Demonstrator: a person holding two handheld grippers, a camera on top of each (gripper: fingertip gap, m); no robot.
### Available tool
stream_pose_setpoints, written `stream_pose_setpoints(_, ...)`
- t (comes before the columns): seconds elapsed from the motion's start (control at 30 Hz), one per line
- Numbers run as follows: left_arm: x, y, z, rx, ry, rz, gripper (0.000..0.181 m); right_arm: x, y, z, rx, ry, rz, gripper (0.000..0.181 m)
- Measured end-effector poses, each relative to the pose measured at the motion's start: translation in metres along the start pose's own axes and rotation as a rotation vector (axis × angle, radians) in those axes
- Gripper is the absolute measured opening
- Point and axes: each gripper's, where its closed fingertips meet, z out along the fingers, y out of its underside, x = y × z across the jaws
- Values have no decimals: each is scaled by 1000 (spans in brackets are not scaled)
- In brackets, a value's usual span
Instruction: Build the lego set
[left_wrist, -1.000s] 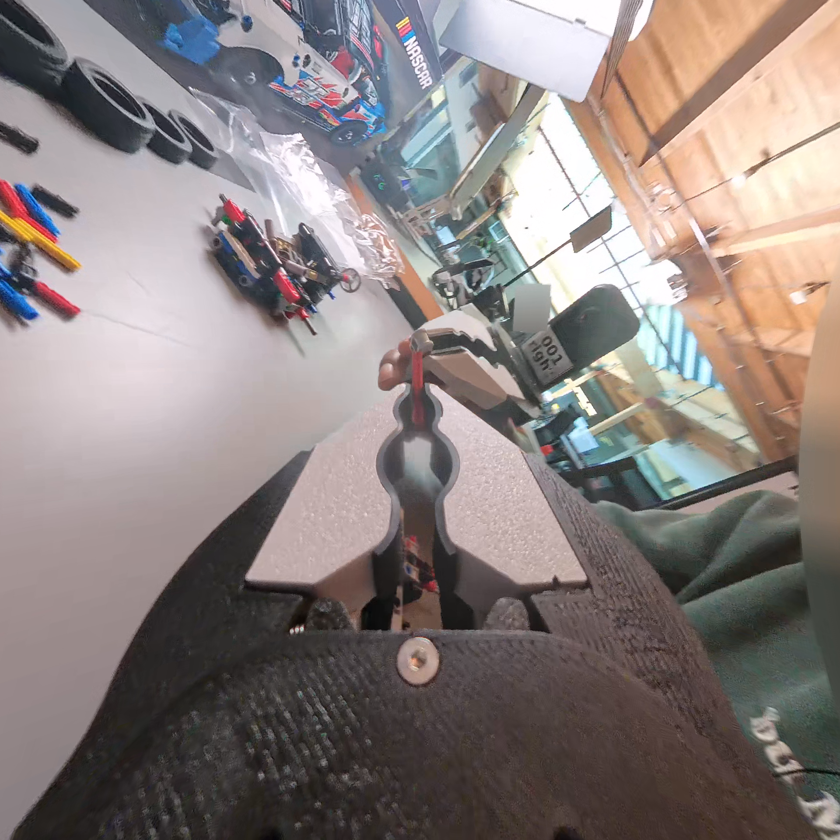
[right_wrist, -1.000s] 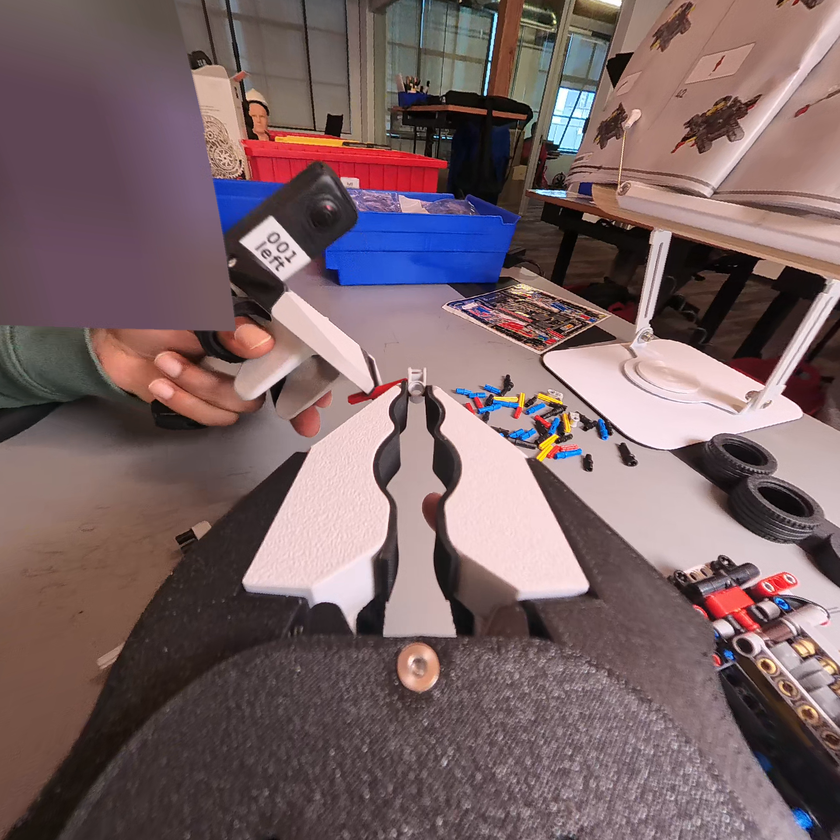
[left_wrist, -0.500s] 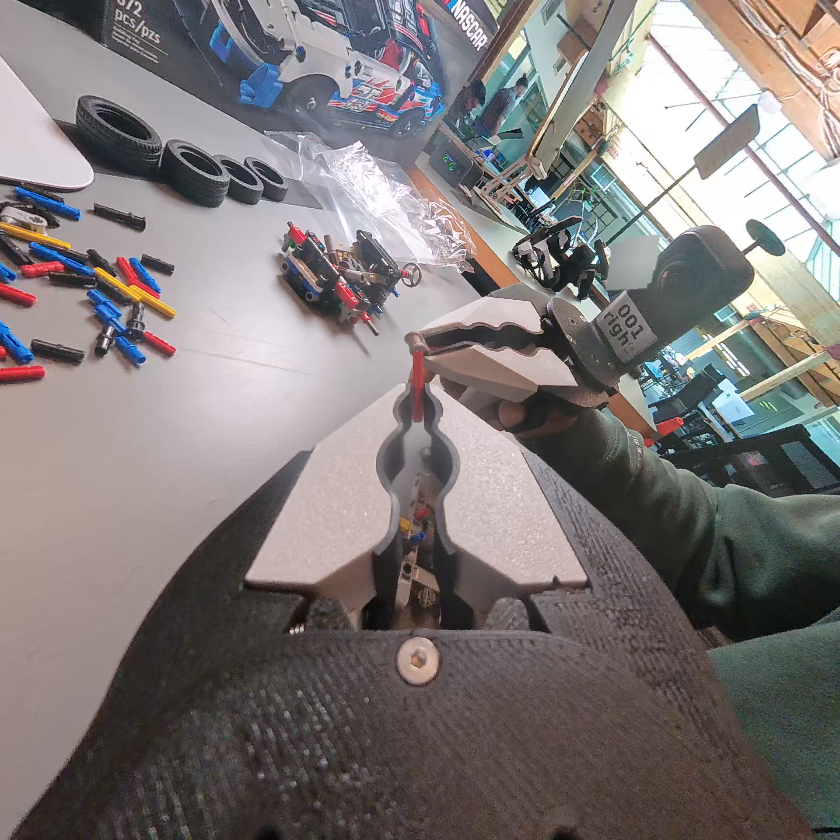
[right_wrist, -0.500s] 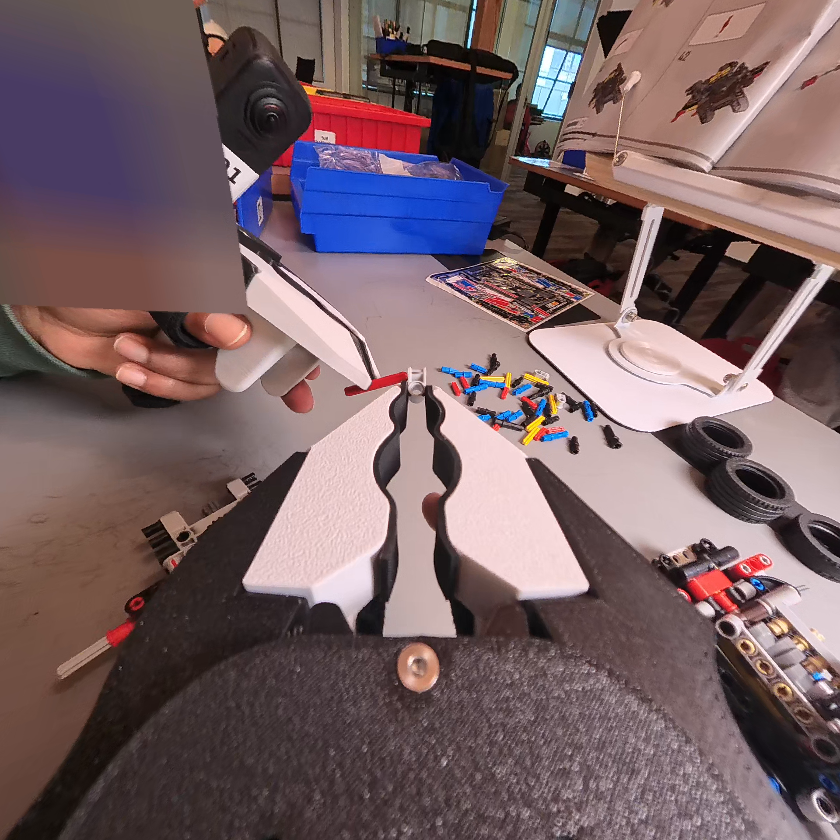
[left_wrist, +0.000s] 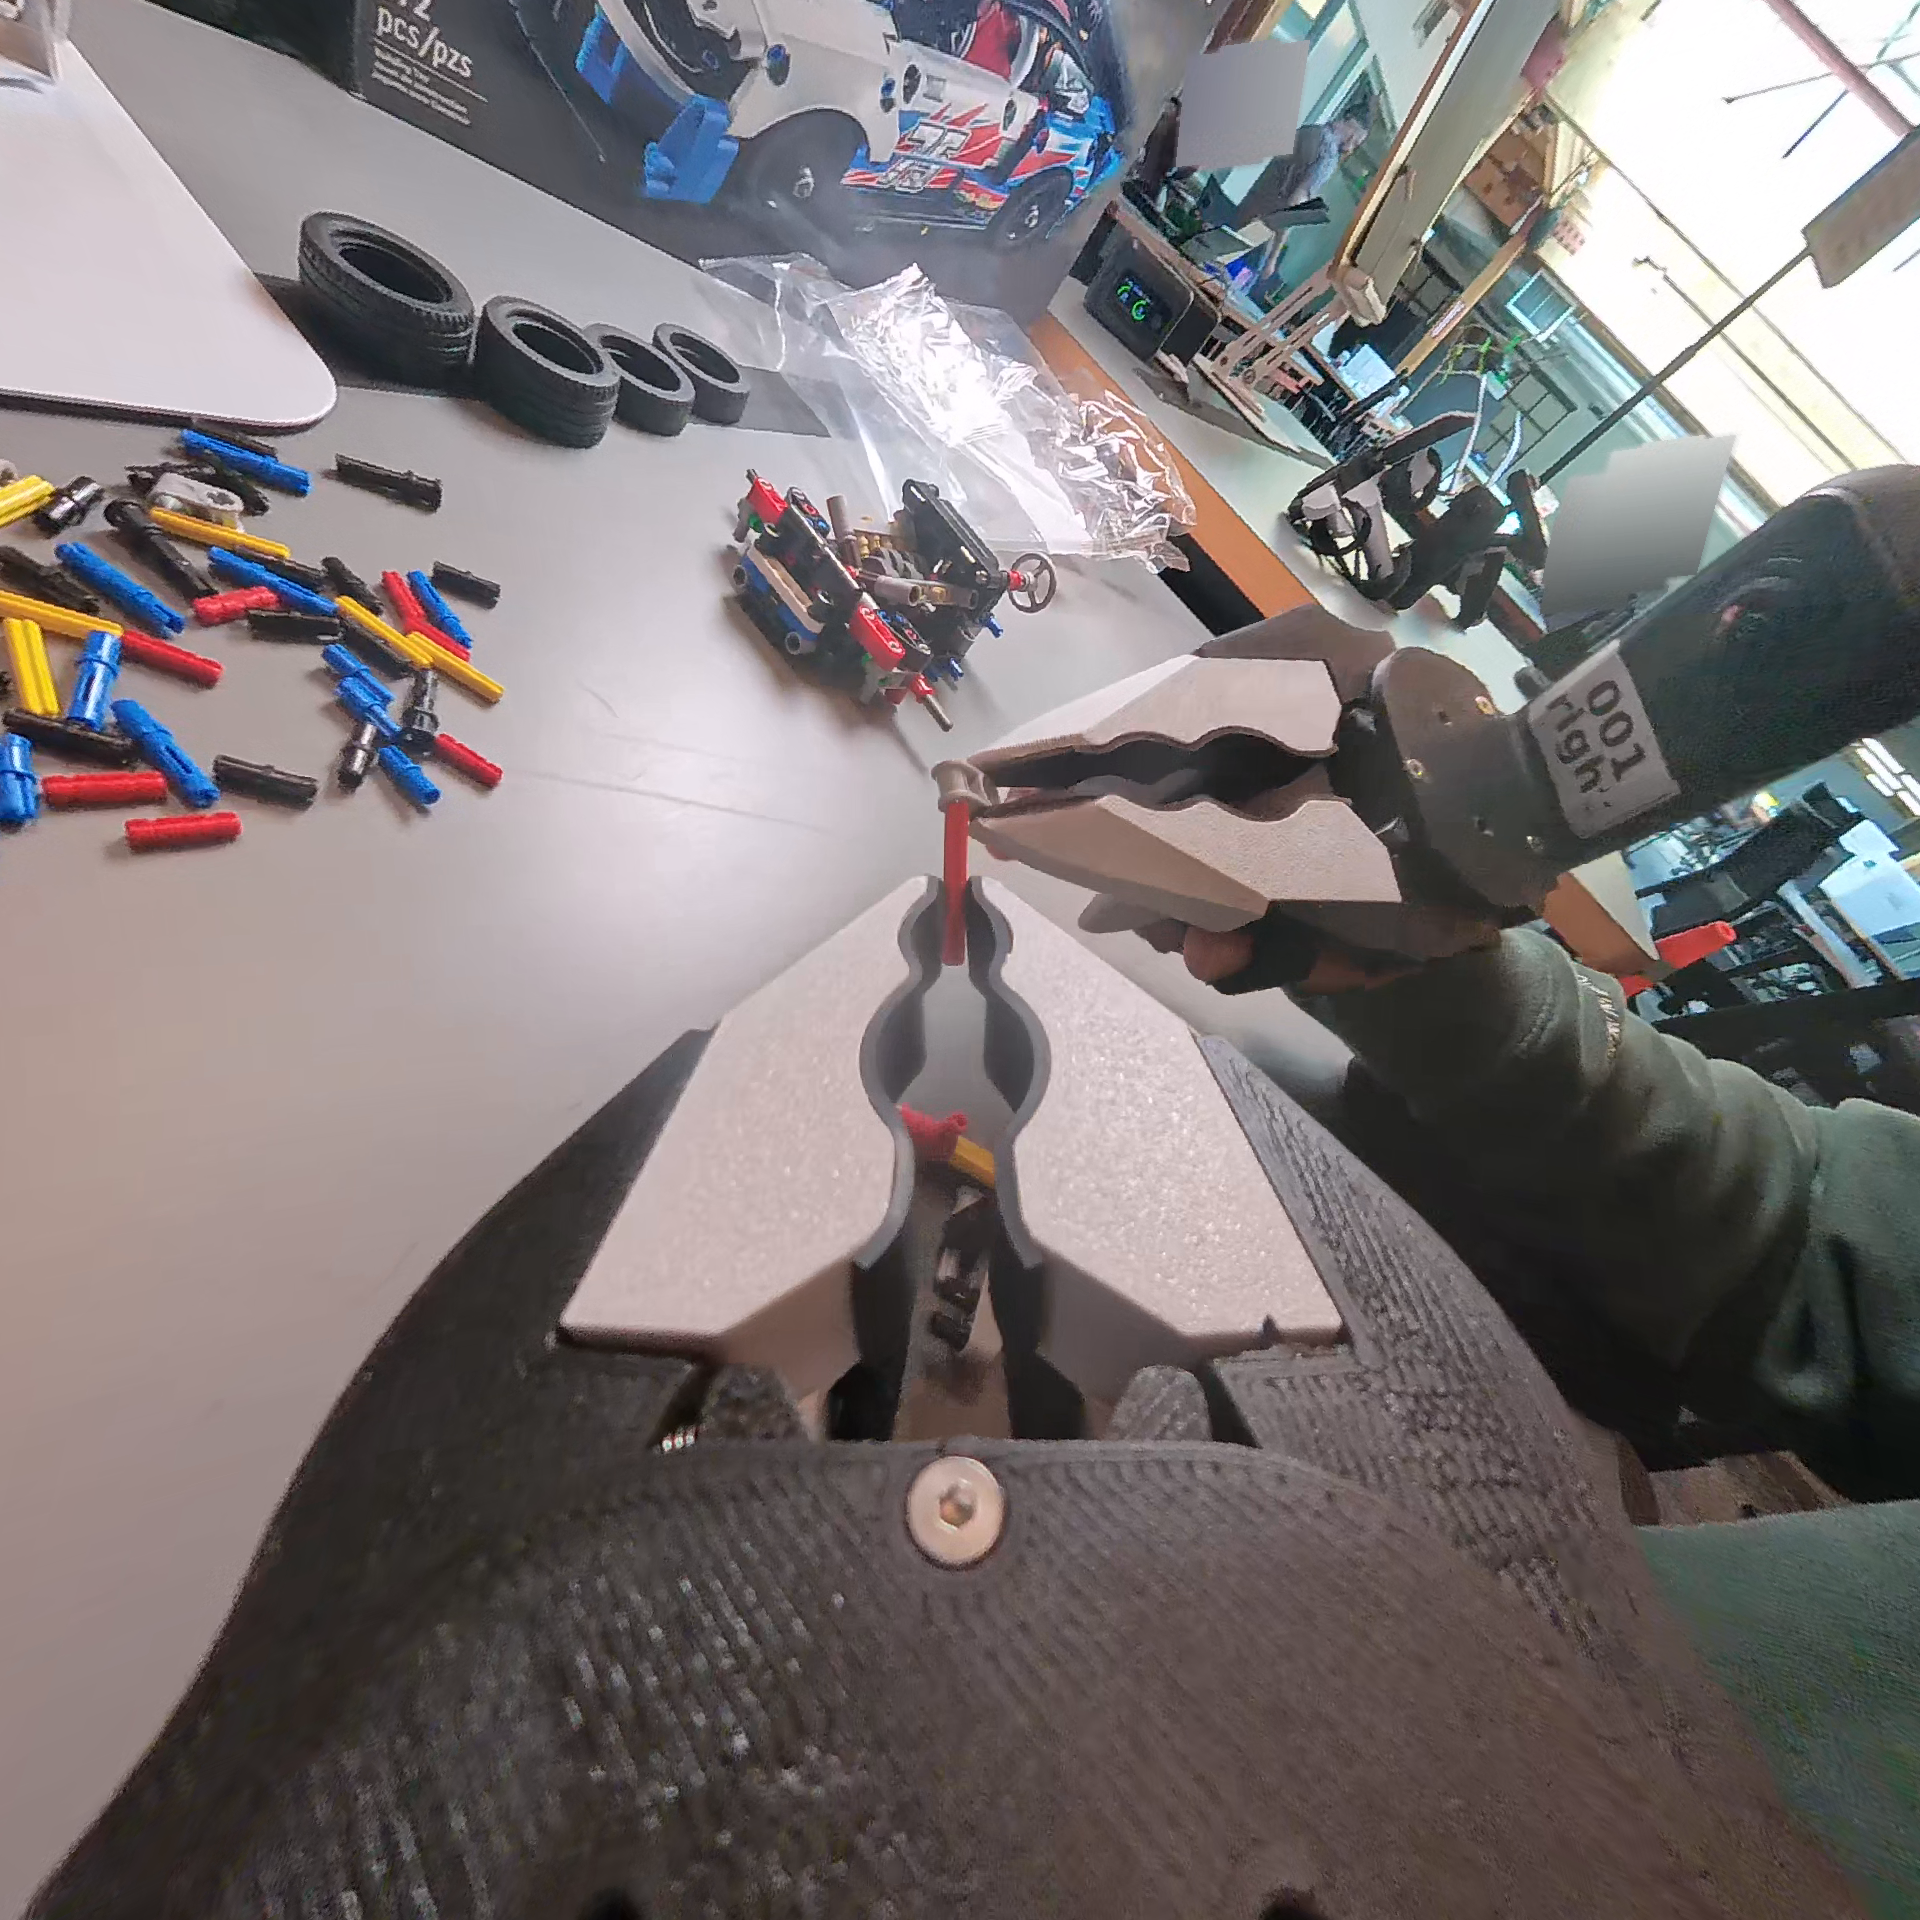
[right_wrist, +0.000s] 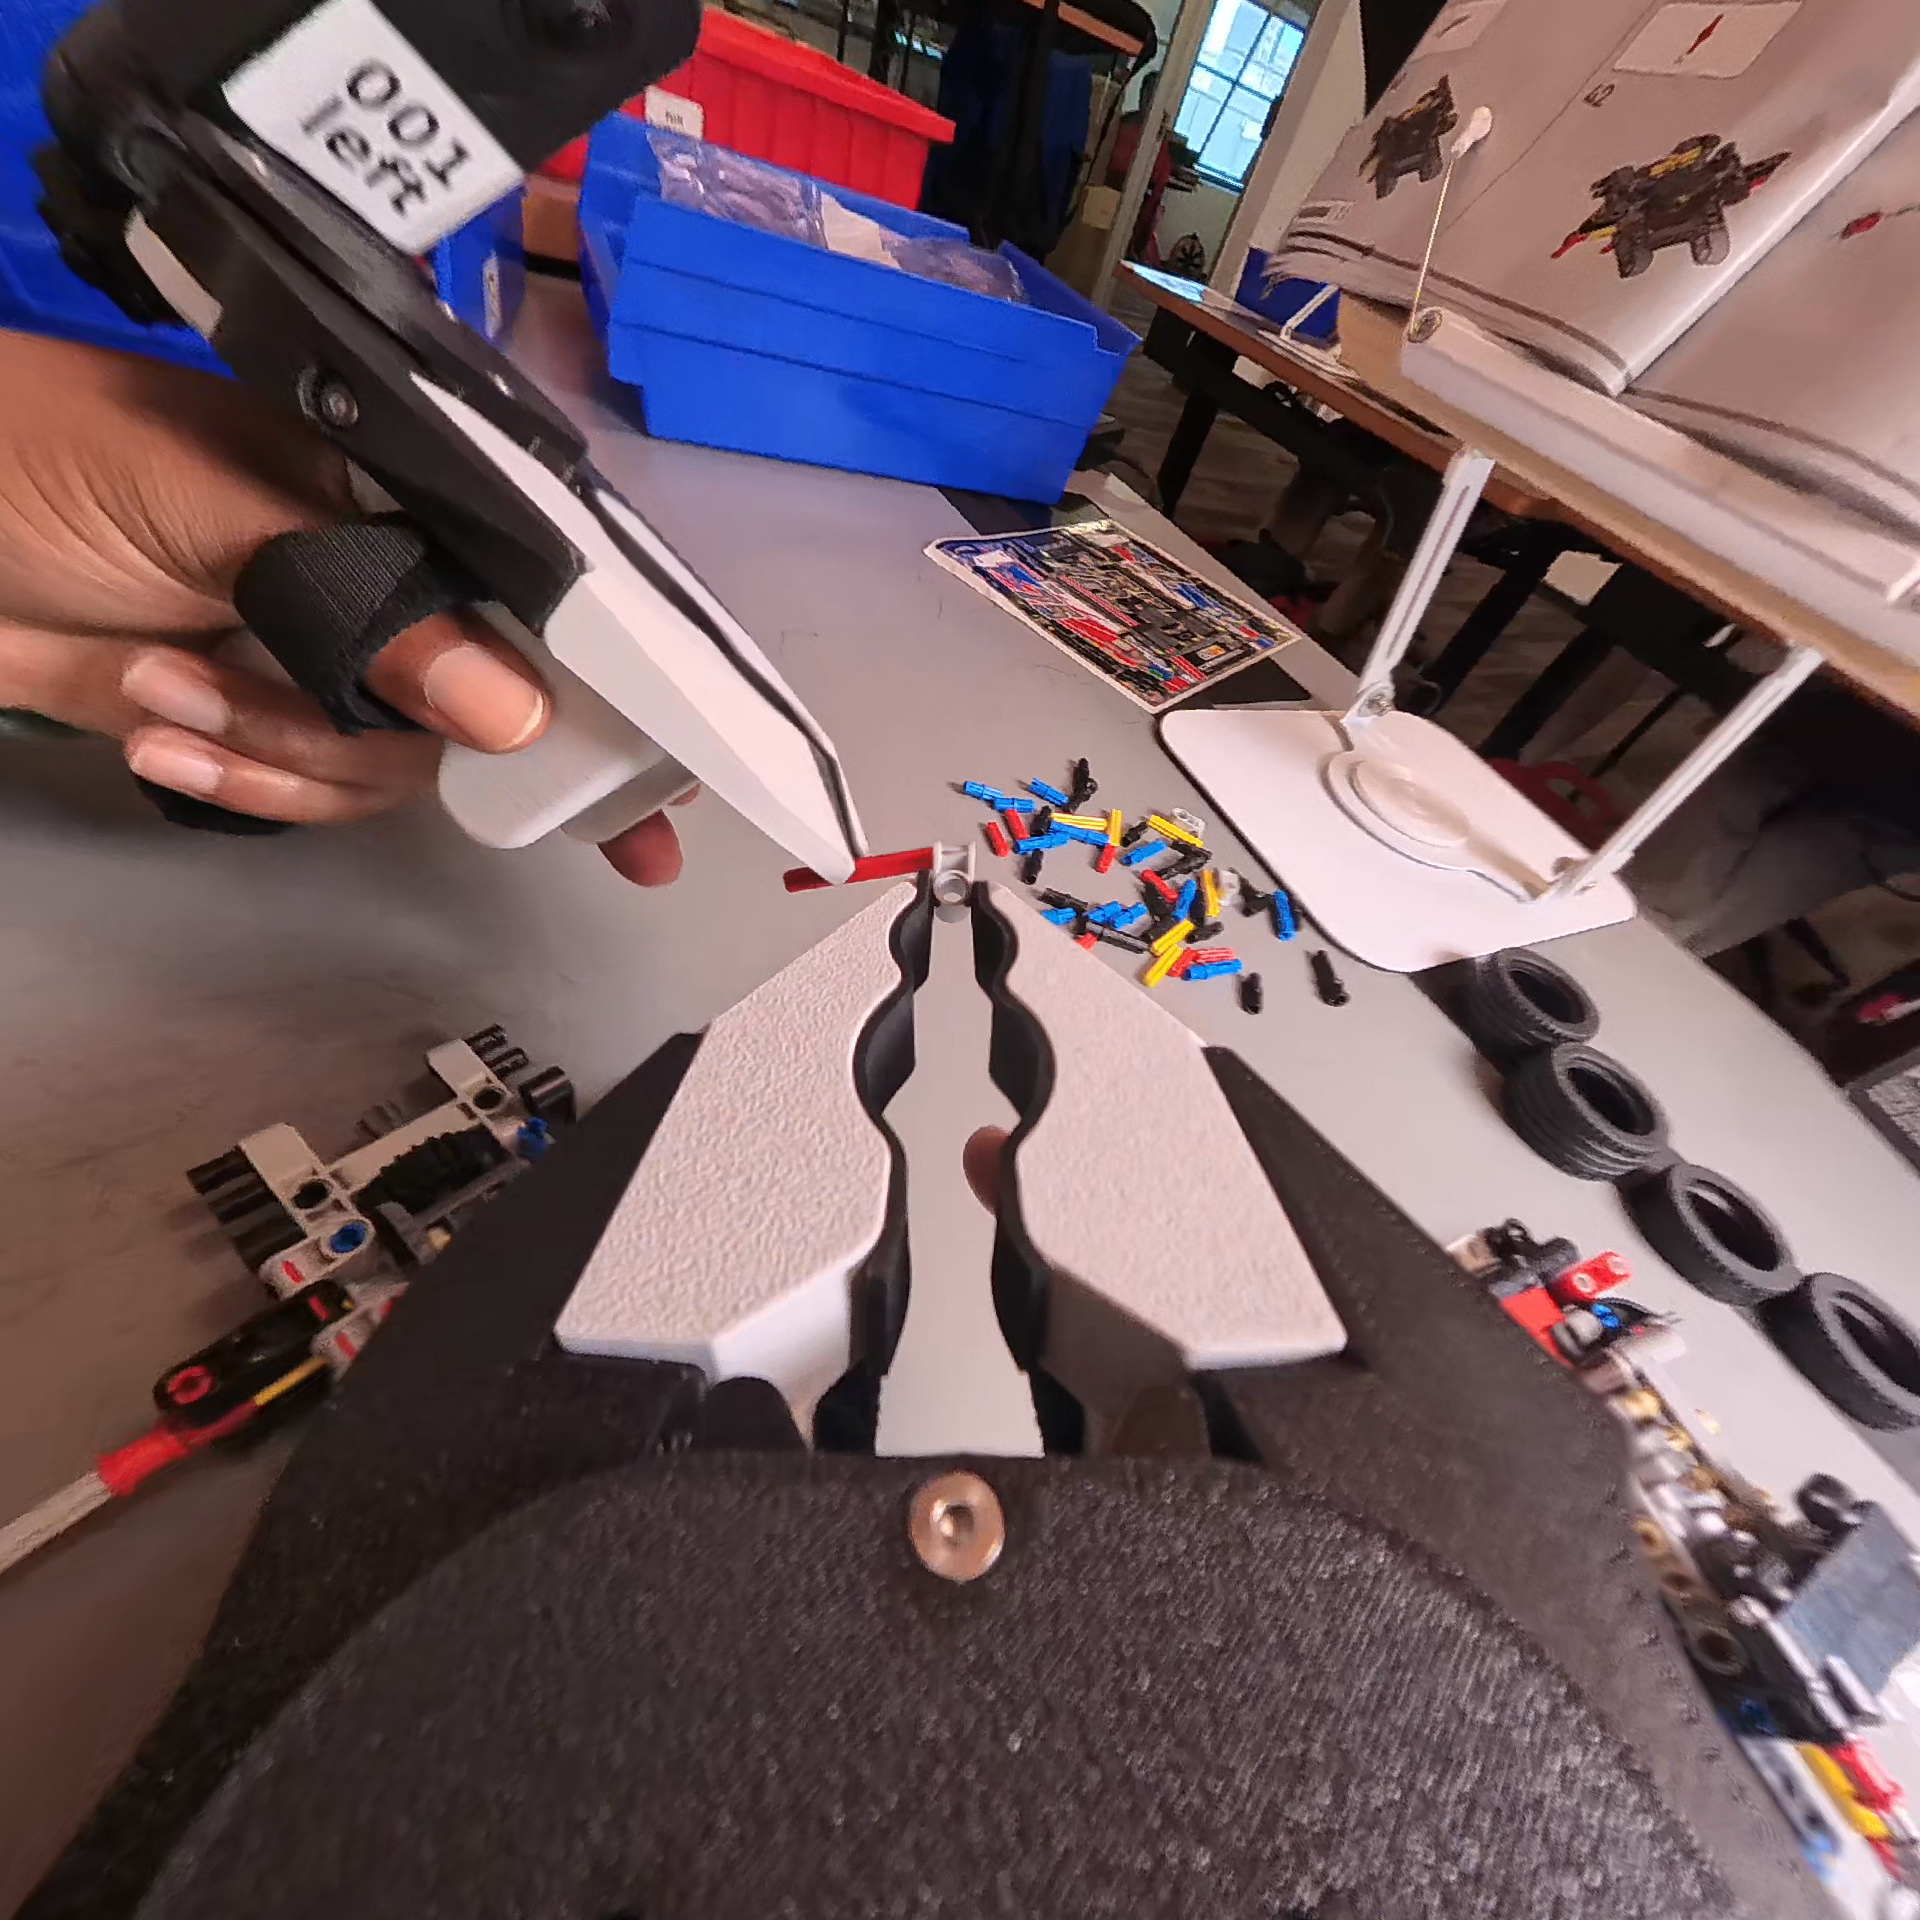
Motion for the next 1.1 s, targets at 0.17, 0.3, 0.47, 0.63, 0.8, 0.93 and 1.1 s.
stream_pose_setpoints(0.17, -6, 3, 1, -13, -46, 28, 1, -3, 5, 5, -78, 87, -218, 6)
stream_pose_setpoints(0.3, -8, 2, 1, -7, -64, 52, 0, -3, 3, 6, -107, 130, -311, 6)
stream_pose_setpoints(0.47, -7, 1, 0, -1, -74, 87, 0, -4, 1, 5, -114, 134, -334, 6)
stream_pose_setpoints(0.63, -7, 2, 0, -6, -82, 128, 0, -6, 2, 4, -123, 107, -343, 6)
stream_pose_setpoints(0.8, -6, 5, 0, -26, -90, 187, 0, -8, 4, 3, -136, 76, -342, 6)
stream_pose_setpoints(0.93, -5, 8, 1, -50, -83, 231, 0, -9, 9, 1, -156, 44, -329, 6)
stream_pose_setpoints(1.1, -4, 8, 2, -53, -42, 214, 0, -8, 14, 3, -148, 12, -188, 6)
